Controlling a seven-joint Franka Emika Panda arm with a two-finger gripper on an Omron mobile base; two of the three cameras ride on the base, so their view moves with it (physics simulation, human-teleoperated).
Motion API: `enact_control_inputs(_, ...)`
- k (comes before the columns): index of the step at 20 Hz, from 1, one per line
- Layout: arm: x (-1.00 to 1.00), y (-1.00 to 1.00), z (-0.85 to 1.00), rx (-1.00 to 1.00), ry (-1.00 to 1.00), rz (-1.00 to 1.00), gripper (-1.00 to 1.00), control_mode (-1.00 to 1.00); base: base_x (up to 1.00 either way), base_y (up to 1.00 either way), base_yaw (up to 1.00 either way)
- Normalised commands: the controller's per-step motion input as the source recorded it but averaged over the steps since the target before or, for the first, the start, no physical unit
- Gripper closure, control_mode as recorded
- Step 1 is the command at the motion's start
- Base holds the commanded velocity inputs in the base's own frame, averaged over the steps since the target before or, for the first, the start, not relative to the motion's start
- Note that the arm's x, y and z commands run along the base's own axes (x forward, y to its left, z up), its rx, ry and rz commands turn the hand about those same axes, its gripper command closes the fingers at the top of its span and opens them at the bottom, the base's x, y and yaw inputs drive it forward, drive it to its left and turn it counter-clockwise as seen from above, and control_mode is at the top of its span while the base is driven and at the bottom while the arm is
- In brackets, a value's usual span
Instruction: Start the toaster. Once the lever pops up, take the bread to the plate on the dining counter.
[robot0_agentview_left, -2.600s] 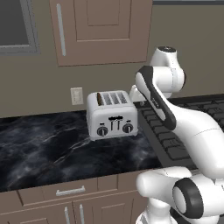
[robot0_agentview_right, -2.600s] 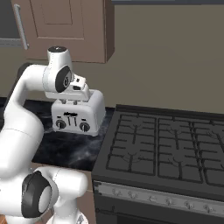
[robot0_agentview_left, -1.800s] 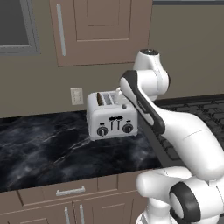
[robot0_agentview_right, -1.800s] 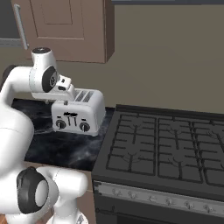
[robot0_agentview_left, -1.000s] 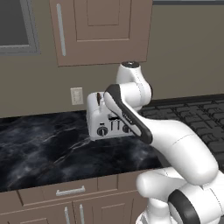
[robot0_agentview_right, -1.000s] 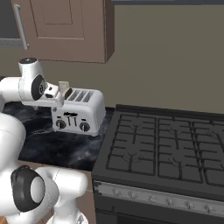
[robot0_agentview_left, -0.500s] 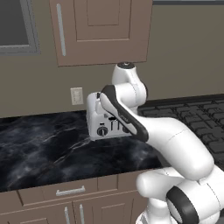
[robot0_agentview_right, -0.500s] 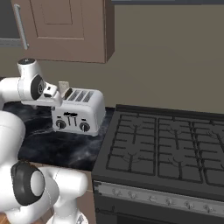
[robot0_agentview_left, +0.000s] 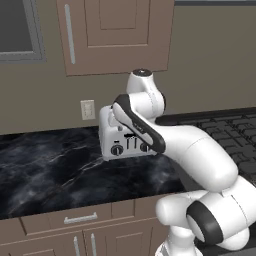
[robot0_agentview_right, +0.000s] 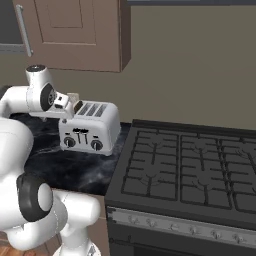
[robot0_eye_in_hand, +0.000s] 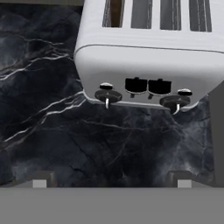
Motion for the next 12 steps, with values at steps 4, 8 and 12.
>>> enact_control_inputs(4,0.16,-0.07,-0.04,0.01,-0.01,0.00,-1.00,-1.00,0.00,0.00,0.00)
enact_control_inputs(8,0.17,-0.02,-0.01,0.00,0.00,0.00,-1.00,-1.00,0.00,0.00,0.00)
enact_control_inputs(12,0.09,-0.06,0.00,0.00,0.00,0.00,-1.00,-1.00,0.00,0.00,0.00)
